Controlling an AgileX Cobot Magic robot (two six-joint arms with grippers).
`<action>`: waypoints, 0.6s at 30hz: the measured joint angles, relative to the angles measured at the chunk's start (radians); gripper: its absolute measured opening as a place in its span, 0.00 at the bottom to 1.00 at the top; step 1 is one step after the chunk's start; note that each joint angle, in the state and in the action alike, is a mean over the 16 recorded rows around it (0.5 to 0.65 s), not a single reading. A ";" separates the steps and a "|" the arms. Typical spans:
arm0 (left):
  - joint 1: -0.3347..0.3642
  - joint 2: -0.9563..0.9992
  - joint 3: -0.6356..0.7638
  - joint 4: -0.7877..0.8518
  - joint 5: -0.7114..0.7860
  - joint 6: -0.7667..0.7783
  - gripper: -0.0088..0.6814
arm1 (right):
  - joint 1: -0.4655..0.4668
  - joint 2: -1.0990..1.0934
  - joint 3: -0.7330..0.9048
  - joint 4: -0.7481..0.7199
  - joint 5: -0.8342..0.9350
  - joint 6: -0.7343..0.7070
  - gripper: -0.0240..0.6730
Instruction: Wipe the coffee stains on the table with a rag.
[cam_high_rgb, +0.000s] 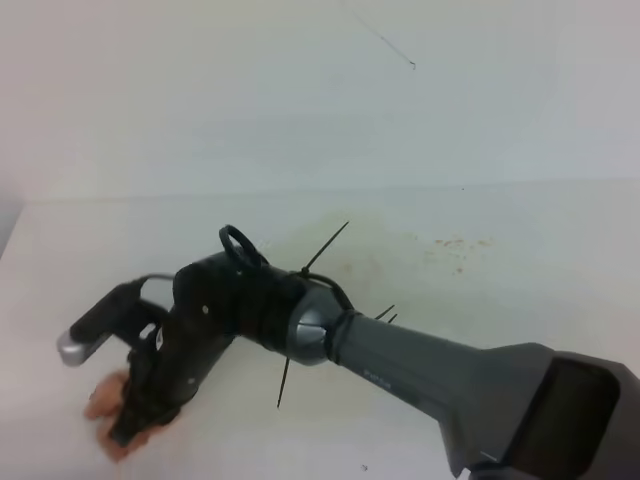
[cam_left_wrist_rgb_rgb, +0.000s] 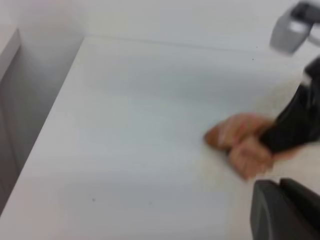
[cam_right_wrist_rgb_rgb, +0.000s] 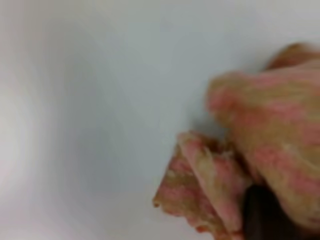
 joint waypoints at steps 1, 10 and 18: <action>0.000 0.000 0.000 0.000 0.000 0.000 0.01 | -0.001 -0.003 -0.021 -0.034 0.005 0.024 0.18; 0.000 0.006 -0.010 0.000 0.004 0.000 0.01 | -0.013 -0.088 -0.201 -0.359 0.146 0.234 0.18; 0.000 0.005 -0.007 0.000 0.003 0.000 0.01 | -0.028 -0.228 -0.226 -0.475 0.282 0.273 0.18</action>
